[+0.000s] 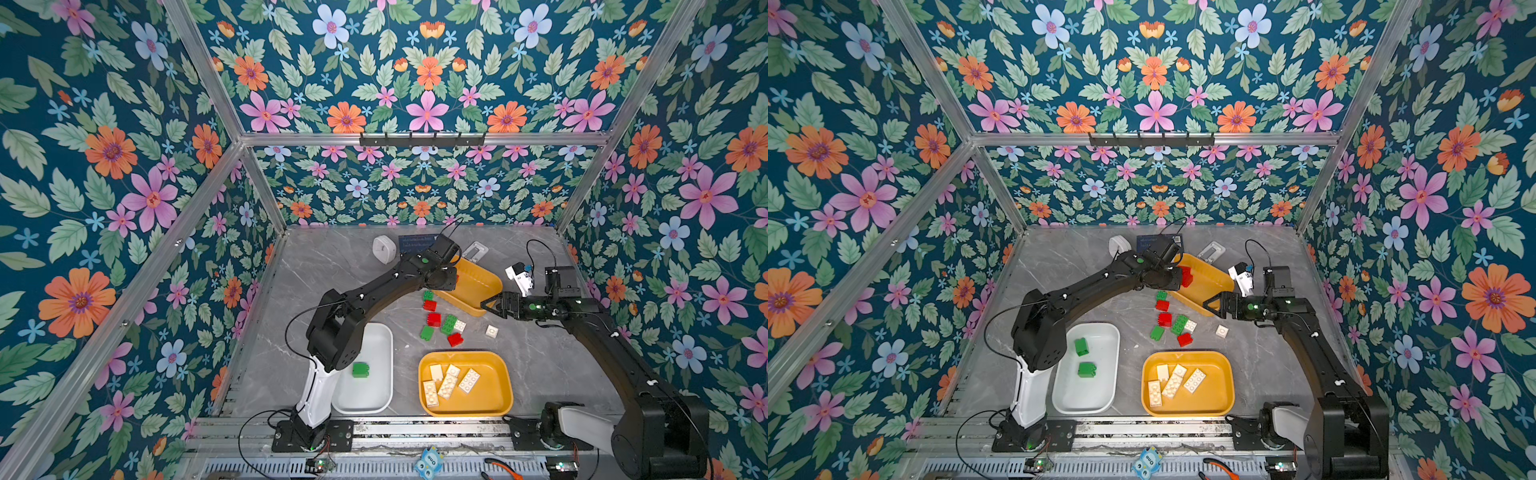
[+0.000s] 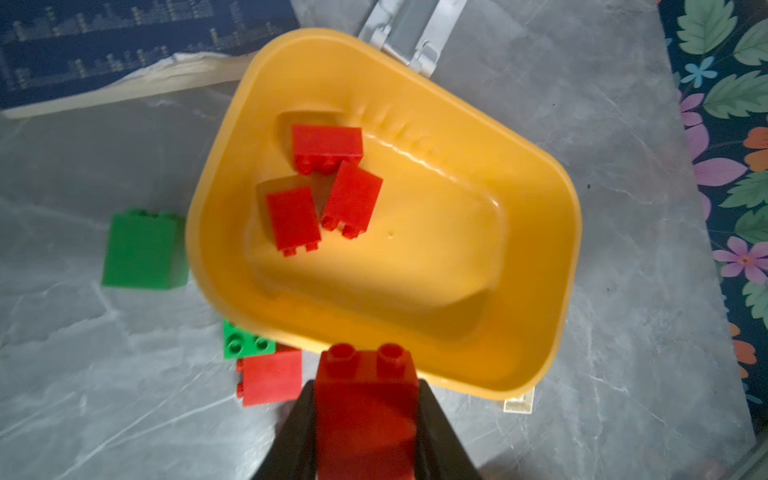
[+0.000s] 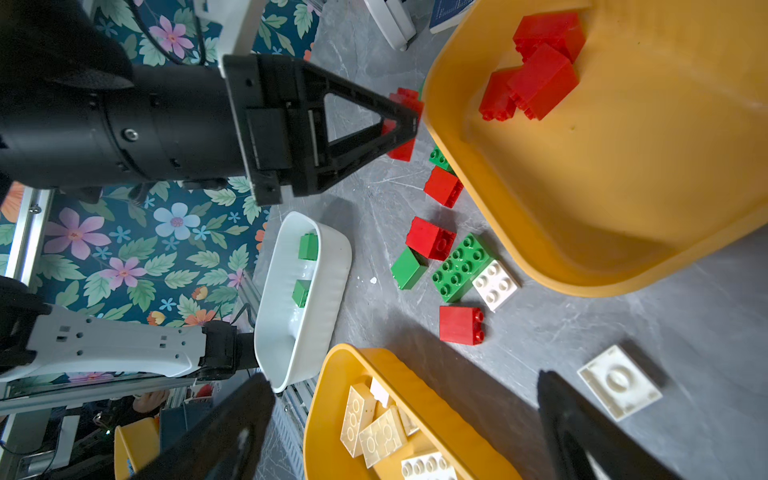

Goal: Sort the legos into containers by color
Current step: 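Carry the red brick with the left gripper into the farther yellow tray, release, then lower the left gripper onto a green brick in the pile and grasp it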

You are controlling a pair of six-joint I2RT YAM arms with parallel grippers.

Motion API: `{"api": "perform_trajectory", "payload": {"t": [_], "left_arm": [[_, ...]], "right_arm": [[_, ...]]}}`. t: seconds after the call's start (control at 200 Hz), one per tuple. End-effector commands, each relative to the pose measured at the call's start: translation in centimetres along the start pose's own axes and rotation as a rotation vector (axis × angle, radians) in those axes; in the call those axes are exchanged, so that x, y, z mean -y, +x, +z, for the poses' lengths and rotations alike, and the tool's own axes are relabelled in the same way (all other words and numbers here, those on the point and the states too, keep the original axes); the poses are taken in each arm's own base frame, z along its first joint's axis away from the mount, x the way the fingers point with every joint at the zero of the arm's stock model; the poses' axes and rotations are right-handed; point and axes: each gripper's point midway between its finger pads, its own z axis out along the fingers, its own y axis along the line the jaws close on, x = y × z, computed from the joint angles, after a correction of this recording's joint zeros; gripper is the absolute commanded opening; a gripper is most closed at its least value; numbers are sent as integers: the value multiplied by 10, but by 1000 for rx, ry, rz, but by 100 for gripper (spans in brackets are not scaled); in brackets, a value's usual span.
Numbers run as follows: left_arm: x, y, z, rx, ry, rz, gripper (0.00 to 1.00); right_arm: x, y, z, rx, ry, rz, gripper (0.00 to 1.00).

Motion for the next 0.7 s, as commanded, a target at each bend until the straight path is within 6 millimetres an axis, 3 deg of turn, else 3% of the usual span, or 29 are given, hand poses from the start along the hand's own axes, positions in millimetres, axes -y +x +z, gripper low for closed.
{"api": "perform_trajectory", "payload": {"t": [0.0, 0.165, 0.285, 0.41, 0.52, 0.695], "left_arm": [[13, -10, 11, 12, 50, 56, 33], [13, -9, 36, -5, 56, 91, 37], [12, -14, 41, 8, 47, 91, 57], [9, -23, 32, 30, 38, 90, 71], [0, -31, 15, 53, 7, 121, 74], [-41, -34, 3, 39, -84, 173, 74]], "right_arm": [[-1, -5, -3, 15, 11, -15, 99], [-1, -2, -5, 12, 20, -20, 99], [-2, -1, -6, 13, 20, -23, 99], [-2, 0, -6, 11, 20, -21, 99], [-3, -1, -6, 11, 15, -20, 99], [-3, -3, -4, 7, 1, -14, 99]]}}
